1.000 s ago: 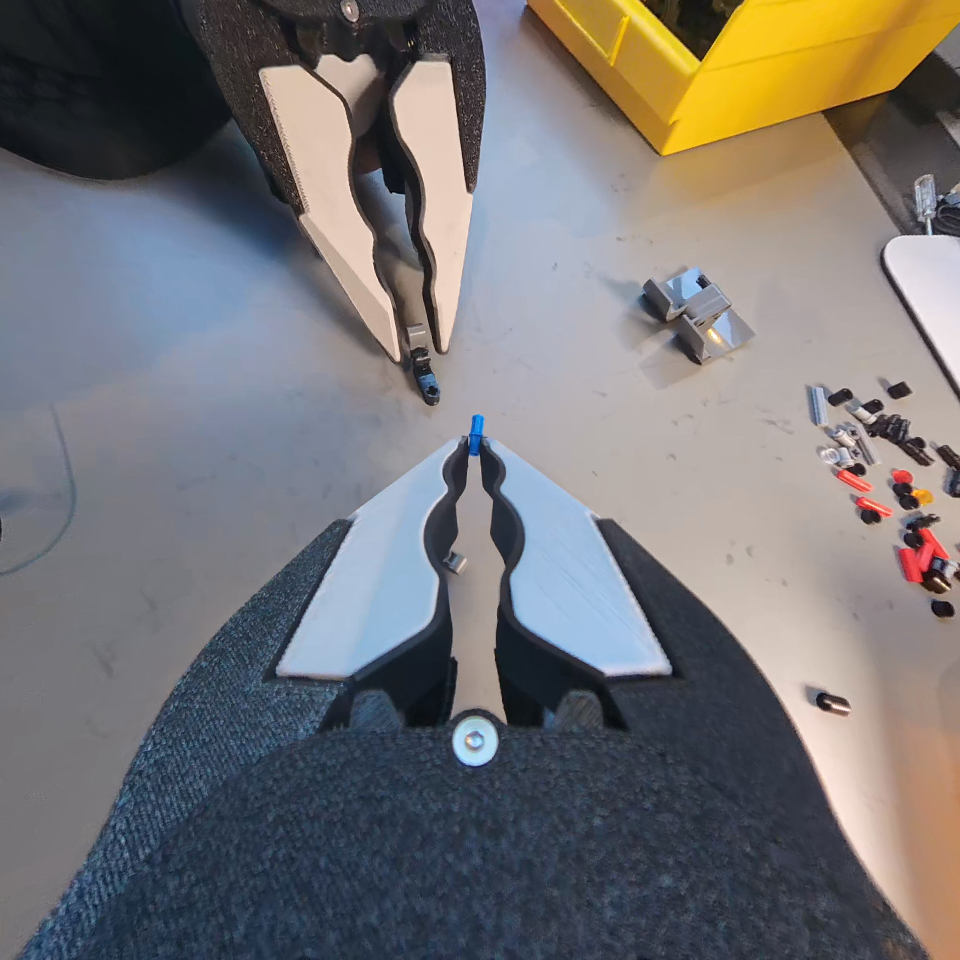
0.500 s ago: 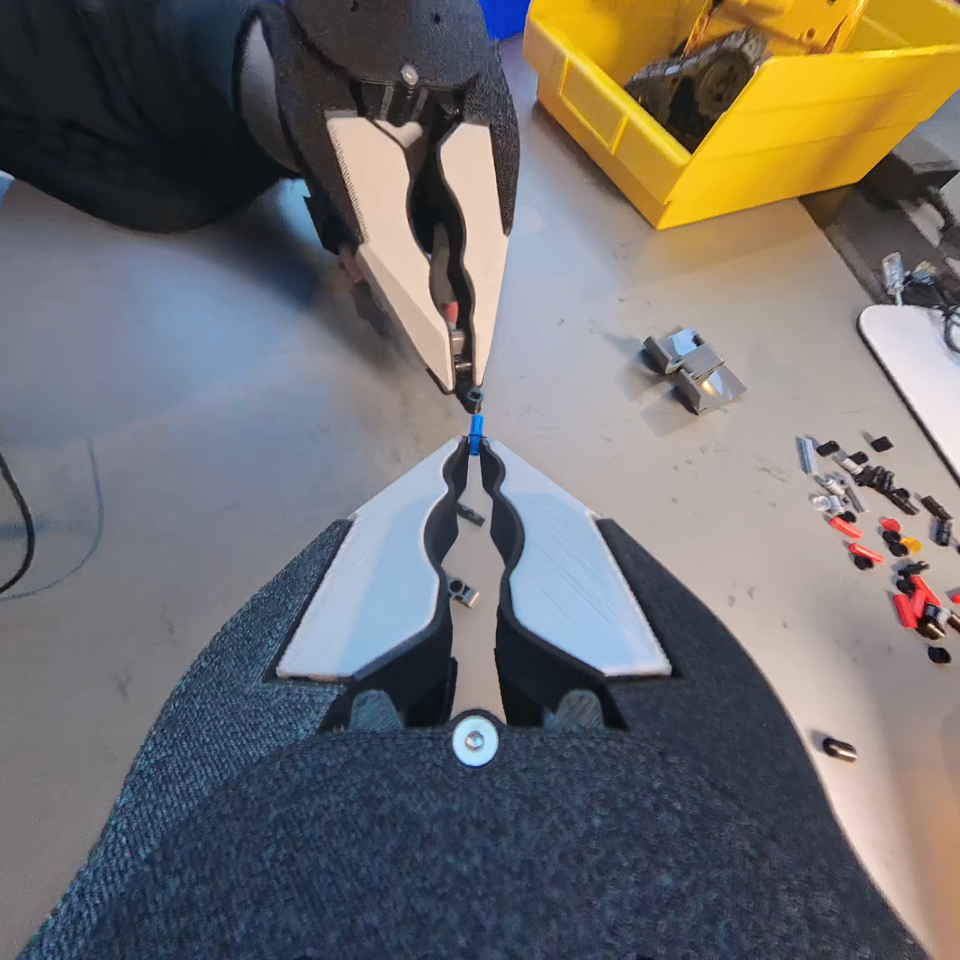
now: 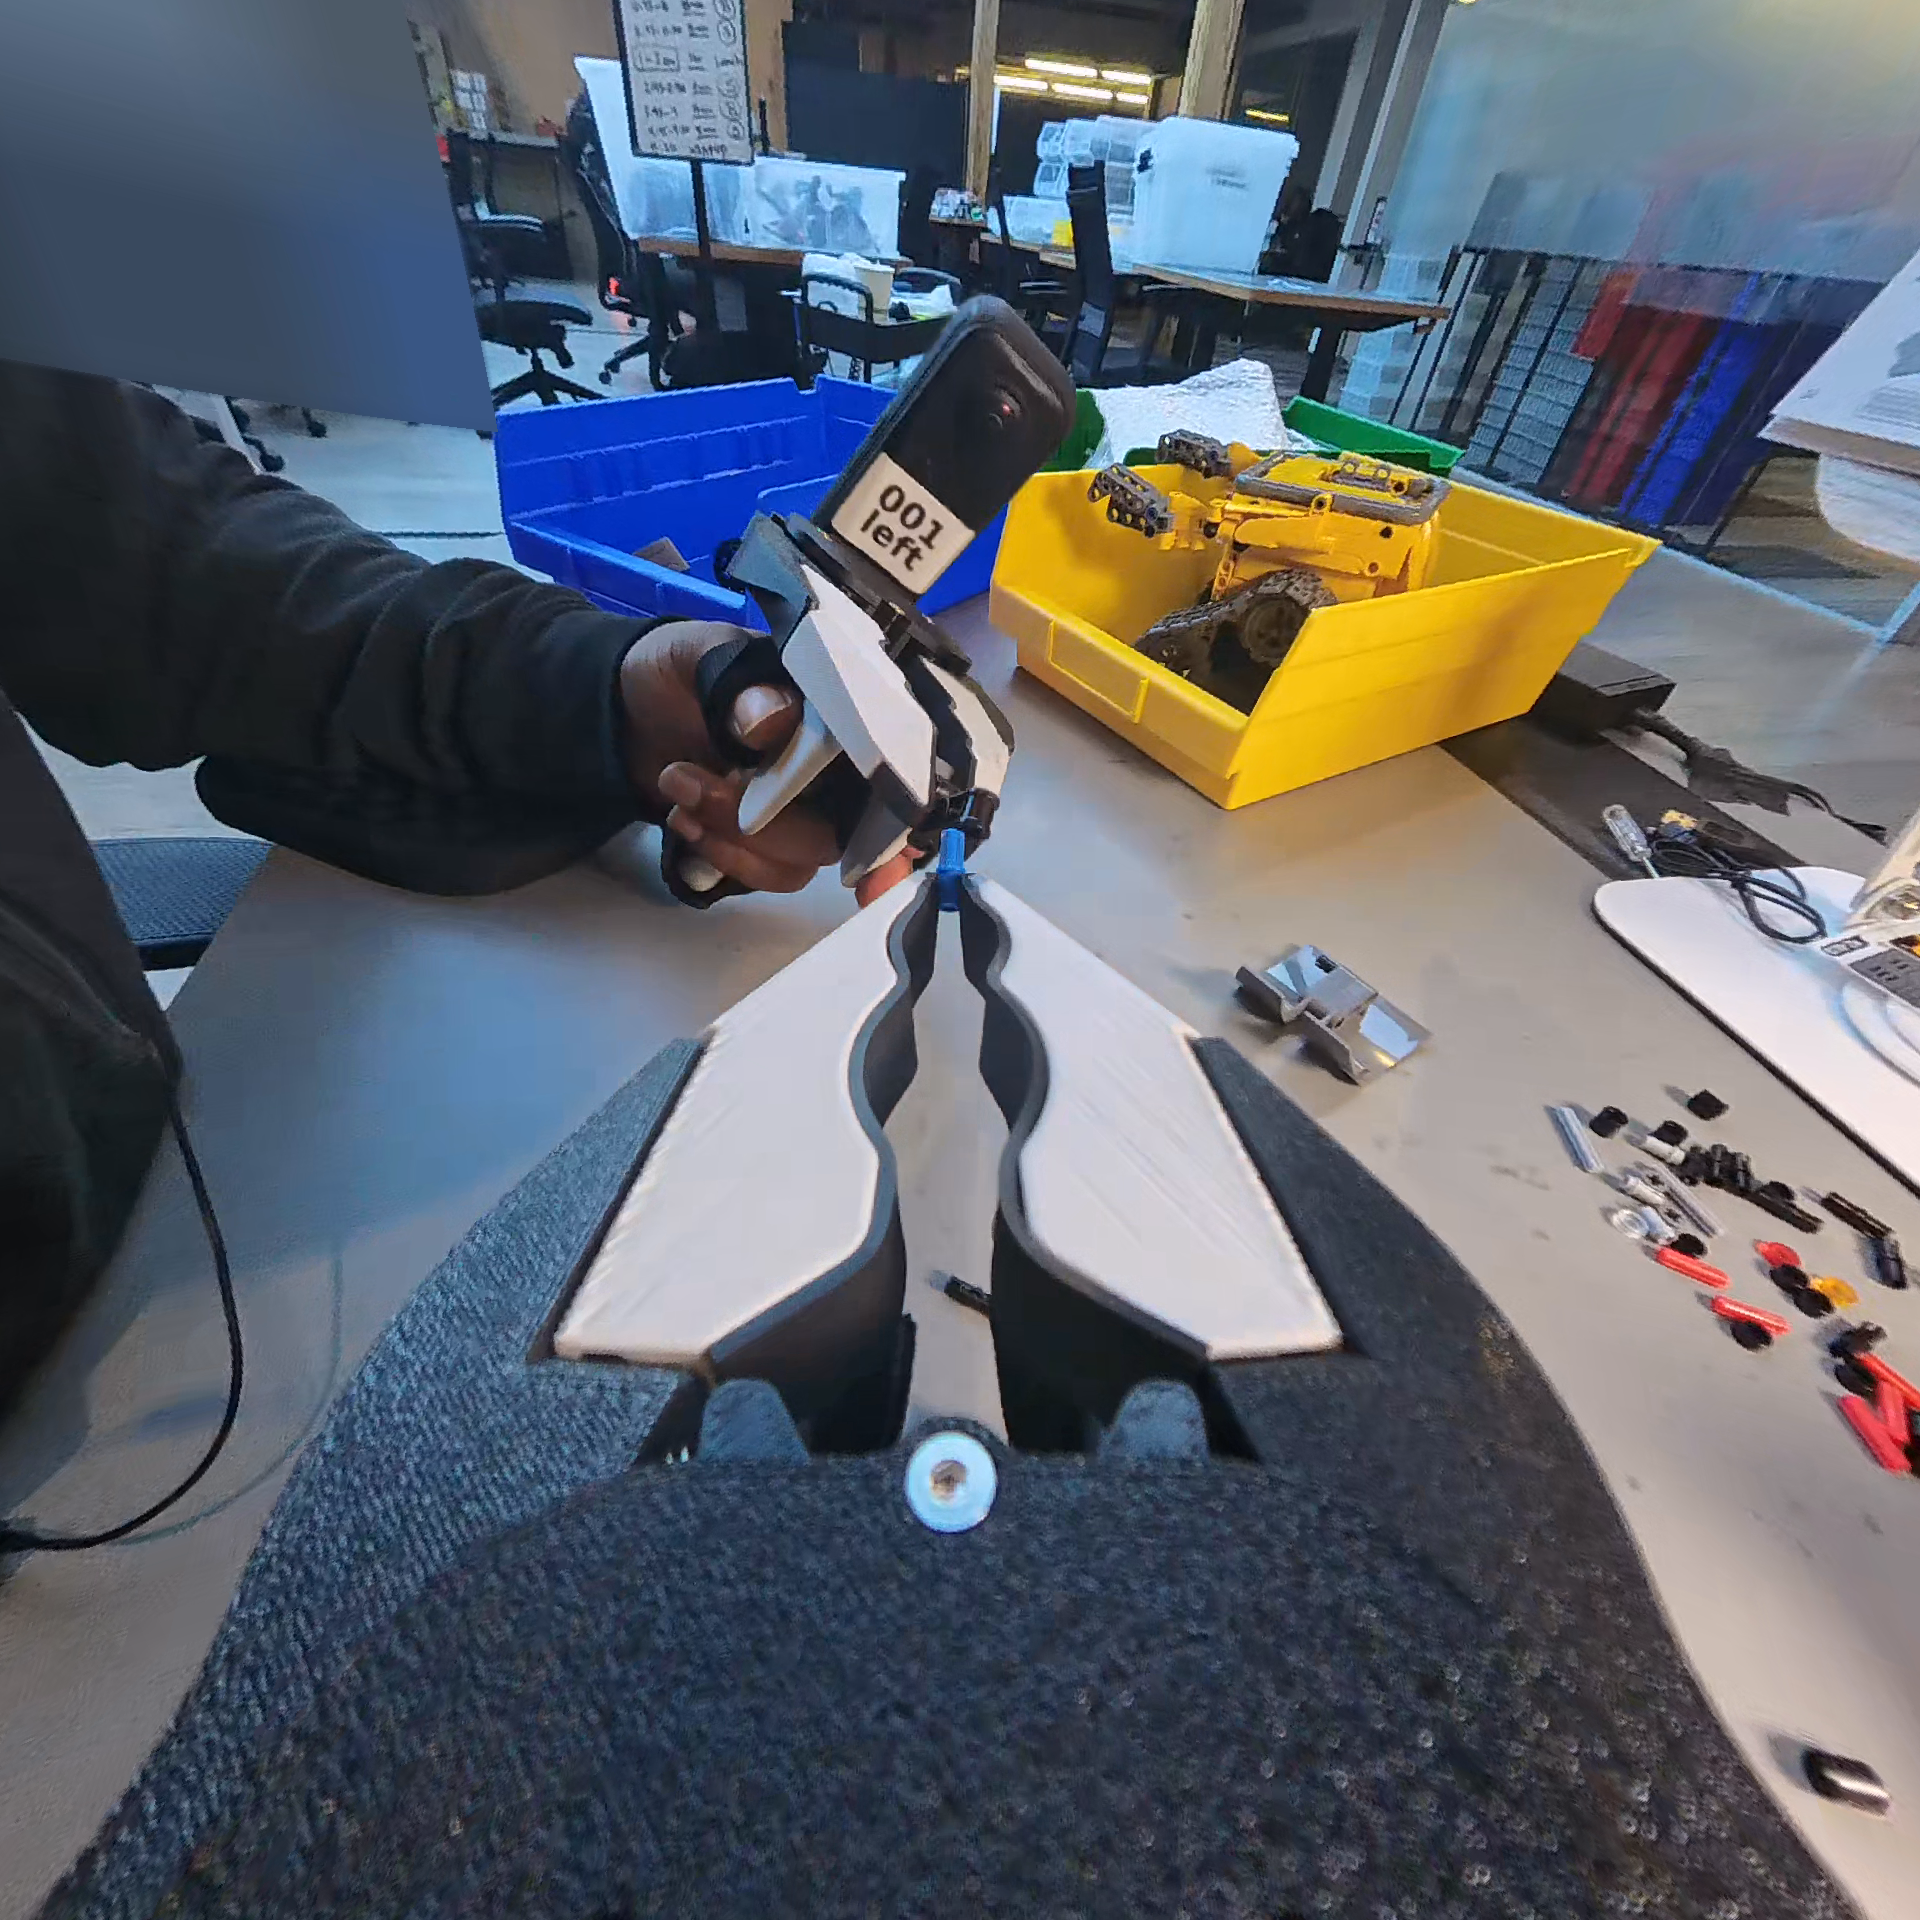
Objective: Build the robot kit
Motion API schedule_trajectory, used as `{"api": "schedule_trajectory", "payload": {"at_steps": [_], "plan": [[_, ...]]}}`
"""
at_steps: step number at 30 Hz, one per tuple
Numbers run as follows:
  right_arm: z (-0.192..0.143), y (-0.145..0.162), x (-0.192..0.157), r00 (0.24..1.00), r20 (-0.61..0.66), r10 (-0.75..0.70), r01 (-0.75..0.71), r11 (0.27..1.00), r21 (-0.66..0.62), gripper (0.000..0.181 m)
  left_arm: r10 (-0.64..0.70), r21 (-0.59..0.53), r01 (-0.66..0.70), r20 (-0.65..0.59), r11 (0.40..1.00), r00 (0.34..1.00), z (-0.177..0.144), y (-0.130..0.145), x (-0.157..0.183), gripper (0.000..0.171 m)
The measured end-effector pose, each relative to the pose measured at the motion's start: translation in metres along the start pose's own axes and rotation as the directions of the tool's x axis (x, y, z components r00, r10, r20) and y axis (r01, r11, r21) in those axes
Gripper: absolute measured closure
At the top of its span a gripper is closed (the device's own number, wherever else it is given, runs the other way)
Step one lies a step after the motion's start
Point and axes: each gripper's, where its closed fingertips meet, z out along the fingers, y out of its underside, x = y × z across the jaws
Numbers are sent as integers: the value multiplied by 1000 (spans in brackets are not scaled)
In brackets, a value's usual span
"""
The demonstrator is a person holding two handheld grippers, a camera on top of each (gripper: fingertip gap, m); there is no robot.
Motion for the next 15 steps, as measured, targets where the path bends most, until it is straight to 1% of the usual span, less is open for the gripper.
{"api": "schedule_trajectory", "payload": {"at_steps": [5, 9, 15], "plan": [[-1, -2, 1, 1000, -8, 5, -5, 1000, 15, 178, -29, 4, 29, -18, 1000, 999, -1, 0, 0, 165], [-1, 0, 1, 1000, -8, 16, -16, 1000, 1, 178, -29, 3, 29, -22, 1000, 999, 0, 1, 1, 165], [0, 4, 2, 996, 0, 92, -92, 995, -26, 178, 36, -18, -36, 13, 999, 999, 0, 3, -2, 165]]}}
